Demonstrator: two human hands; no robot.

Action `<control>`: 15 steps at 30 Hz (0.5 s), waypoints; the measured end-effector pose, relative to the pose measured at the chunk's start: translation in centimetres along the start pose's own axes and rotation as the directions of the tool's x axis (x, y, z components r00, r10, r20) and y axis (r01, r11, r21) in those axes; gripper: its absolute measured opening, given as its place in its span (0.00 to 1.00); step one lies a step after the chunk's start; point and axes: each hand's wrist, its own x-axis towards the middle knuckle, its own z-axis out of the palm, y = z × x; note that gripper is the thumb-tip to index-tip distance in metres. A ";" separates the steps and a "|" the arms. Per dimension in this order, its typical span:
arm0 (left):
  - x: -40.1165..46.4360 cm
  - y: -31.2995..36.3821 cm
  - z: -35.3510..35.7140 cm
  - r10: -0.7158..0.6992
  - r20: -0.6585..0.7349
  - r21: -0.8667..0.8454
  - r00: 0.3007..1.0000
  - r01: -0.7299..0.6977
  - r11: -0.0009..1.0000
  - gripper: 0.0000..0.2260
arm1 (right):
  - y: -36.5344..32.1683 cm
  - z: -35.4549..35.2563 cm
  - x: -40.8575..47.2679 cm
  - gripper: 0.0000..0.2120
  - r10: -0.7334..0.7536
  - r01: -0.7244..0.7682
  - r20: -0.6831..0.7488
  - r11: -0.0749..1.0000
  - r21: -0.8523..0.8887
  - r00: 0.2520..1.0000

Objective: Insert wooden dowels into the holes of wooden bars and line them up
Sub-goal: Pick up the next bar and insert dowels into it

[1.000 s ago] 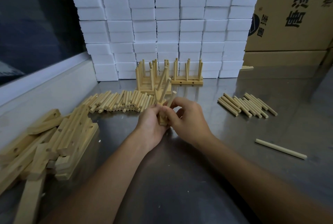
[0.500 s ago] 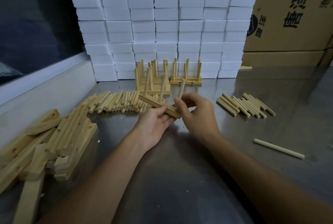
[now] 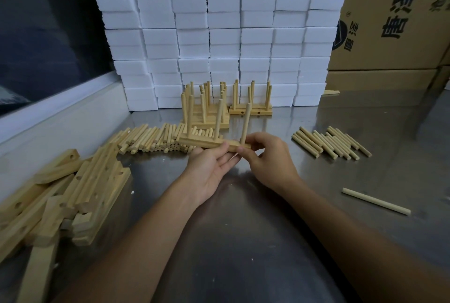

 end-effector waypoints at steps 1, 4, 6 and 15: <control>0.0 0.0 0.0 -0.002 -0.006 0.003 1.000 0.002 1.000 0.16 | 0.1 0.0 0.1 0.04 0.008 -0.008 -0.005 1.000 -0.003 1.000; 0.0 0.1 0.1 -0.018 -0.010 -0.001 1.000 0.018 1.000 0.17 | 0.5 -0.3 0.4 0.07 0.048 -0.048 -0.014 0.999 -0.009 0.999; -0.1 0.2 0.1 -0.019 -0.029 0.001 0.999 0.019 1.000 0.16 | 0.7 -0.8 0.6 0.05 0.065 -0.066 -0.040 0.998 -0.014 0.997; -0.1 -0.2 0.7 0.157 -0.199 0.248 0.967 -0.105 0.963 0.13 | 3.5 -4.3 1.2 0.06 0.246 -0.294 -0.301 0.947 -0.126 0.921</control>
